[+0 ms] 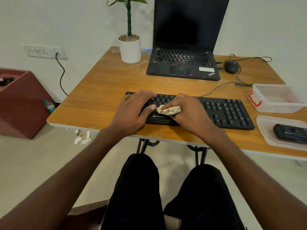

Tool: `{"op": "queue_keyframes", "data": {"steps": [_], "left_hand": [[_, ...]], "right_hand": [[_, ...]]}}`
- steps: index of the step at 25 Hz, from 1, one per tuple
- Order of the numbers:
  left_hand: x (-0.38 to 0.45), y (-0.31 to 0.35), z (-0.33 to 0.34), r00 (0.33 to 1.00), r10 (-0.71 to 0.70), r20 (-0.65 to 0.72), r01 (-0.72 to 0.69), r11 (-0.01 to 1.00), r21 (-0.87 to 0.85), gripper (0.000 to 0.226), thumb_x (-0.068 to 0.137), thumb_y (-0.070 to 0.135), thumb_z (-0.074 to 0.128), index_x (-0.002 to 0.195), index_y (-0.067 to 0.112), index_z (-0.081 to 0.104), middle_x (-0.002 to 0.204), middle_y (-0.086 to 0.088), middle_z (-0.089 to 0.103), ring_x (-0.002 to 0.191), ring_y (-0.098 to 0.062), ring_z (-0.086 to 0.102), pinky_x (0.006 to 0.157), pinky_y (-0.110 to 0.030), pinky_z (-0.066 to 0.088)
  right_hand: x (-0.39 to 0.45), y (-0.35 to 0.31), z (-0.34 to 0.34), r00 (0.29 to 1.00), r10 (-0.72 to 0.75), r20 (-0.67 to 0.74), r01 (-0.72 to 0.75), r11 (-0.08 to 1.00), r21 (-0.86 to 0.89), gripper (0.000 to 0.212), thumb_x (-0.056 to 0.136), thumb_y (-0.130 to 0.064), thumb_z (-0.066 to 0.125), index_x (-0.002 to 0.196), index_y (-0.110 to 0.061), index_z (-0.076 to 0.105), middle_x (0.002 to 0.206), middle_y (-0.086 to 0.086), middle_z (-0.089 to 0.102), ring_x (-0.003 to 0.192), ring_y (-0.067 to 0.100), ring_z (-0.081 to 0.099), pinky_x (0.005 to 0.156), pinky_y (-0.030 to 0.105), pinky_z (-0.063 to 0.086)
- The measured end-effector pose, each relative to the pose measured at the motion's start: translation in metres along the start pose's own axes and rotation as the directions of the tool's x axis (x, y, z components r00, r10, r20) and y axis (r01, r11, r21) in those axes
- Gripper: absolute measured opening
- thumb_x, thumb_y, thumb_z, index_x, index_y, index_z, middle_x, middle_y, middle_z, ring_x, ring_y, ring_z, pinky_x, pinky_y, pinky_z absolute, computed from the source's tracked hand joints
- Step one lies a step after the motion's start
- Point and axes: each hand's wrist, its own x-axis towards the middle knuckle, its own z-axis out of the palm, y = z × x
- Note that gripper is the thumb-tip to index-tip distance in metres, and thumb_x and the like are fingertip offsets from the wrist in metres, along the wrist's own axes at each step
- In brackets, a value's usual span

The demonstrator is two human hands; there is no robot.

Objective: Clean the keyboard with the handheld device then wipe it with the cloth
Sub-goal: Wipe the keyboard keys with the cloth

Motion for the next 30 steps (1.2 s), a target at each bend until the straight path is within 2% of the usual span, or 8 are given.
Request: {"op": "queue_keyframes", "data": {"steps": [5, 7, 11, 17, 20, 24, 27, 30], "left_hand": [[-0.002, 0.012, 0.03, 0.999, -0.002, 0.054, -0.012, 0.968, 0.252, 0.045, 0.114, 0.031, 0.032, 0.157, 0.026, 0.044, 0.163, 0.004, 0.046, 0.156, -0.017, 0.032, 0.127, -0.052, 0.017], [-0.002, 0.012, 0.03, 0.997, 0.001, 0.071, -0.019, 0.968, 0.251, 0.045, 0.114, 0.03, 0.031, 0.158, 0.026, 0.043, 0.164, 0.004, 0.045, 0.157, -0.016, 0.031, 0.128, -0.052, 0.013], [-0.002, 0.016, 0.03, 0.998, 0.019, 0.068, -0.035, 0.969, 0.246, 0.045, 0.114, 0.03, 0.031, 0.157, 0.024, 0.044, 0.163, 0.003, 0.047, 0.156, -0.018, 0.034, 0.128, -0.051, 0.014], [-0.002, 0.017, 0.03, 0.997, -0.011, 0.074, -0.009, 0.967, 0.256, 0.043, 0.115, 0.029, 0.033, 0.156, 0.026, 0.045, 0.164, 0.004, 0.046, 0.155, -0.017, 0.035, 0.124, -0.05, 0.025], [-0.003, 0.016, 0.03, 0.997, -0.009, 0.078, -0.01, 0.969, 0.247, 0.042, 0.115, 0.029, 0.033, 0.155, 0.026, 0.046, 0.163, 0.003, 0.046, 0.154, -0.017, 0.036, 0.124, -0.051, 0.026], [-0.001, 0.025, 0.03, 0.999, -0.032, 0.001, 0.031, 0.975, 0.22, 0.04, 0.113, 0.033, 0.034, 0.148, 0.024, 0.052, 0.154, 0.003, 0.054, 0.147, -0.017, 0.044, 0.12, -0.048, 0.029], [0.008, 0.051, 0.039, 0.998, -0.057, -0.019, 0.059, 0.988, 0.14, 0.039, 0.111, 0.039, 0.04, 0.144, 0.024, 0.054, 0.148, 0.004, 0.057, 0.141, -0.017, 0.048, 0.116, -0.047, 0.032], [0.009, 0.055, 0.051, 0.999, -0.038, 0.04, 0.031, 0.986, 0.163, 0.04, 0.109, 0.041, 0.043, 0.144, 0.027, 0.055, 0.152, 0.007, 0.053, 0.145, -0.015, 0.042, 0.119, -0.048, 0.03]], "right_hand": [[-0.015, 0.018, -0.013, 0.997, -0.048, 0.065, 0.058, 0.986, -0.156, 0.046, 0.084, -0.001, 0.075, 0.109, -0.038, 0.079, 0.104, -0.011, 0.06, 0.1, 0.017, 0.058, 0.084, 0.044, 0.054], [-0.018, 0.031, -0.03, 0.995, 0.009, 0.099, 0.01, 0.983, -0.182, 0.042, 0.083, -0.004, 0.078, 0.107, -0.039, 0.08, 0.105, -0.011, 0.063, 0.099, 0.017, 0.06, 0.083, 0.041, 0.055], [-0.008, 0.034, -0.033, 0.986, 0.14, -0.087, -0.156, 0.962, -0.224, 0.04, 0.086, -0.007, 0.075, 0.115, -0.035, 0.078, 0.105, -0.003, 0.069, 0.081, 0.013, 0.055, 0.065, 0.026, 0.045], [-0.052, 0.02, -0.009, 1.0, 0.022, 0.008, -0.02, 0.977, -0.214, 0.047, 0.086, -0.004, 0.071, 0.126, -0.027, 0.073, 0.103, -0.003, 0.054, 0.095, 0.023, 0.059, 0.08, 0.045, 0.054], [-0.055, 0.032, -0.022, 0.997, 0.072, 0.02, -0.067, 0.978, -0.198, 0.039, 0.085, -0.009, 0.076, 0.115, -0.035, 0.078, 0.1, -0.005, 0.059, 0.092, 0.018, 0.058, 0.079, 0.043, 0.055], [-0.039, 0.033, -0.021, 0.966, 0.145, -0.213, -0.168, 0.982, -0.092, 0.046, 0.084, -0.006, 0.074, 0.121, -0.033, 0.075, 0.103, -0.007, 0.06, 0.092, 0.015, 0.057, 0.076, 0.034, 0.053], [-0.032, 0.024, -0.014, 0.994, 0.054, -0.096, -0.06, 0.996, -0.065, 0.045, 0.084, -0.003, 0.07, 0.115, -0.036, 0.078, 0.107, -0.009, 0.063, 0.097, 0.015, 0.059, 0.078, 0.038, 0.054], [-0.038, 0.037, -0.025, 0.992, 0.092, -0.092, -0.107, 0.978, -0.177, 0.042, 0.084, -0.005, 0.073, 0.112, -0.036, 0.078, 0.108, -0.009, 0.065, 0.098, 0.016, 0.059, 0.077, 0.04, 0.055]]}}
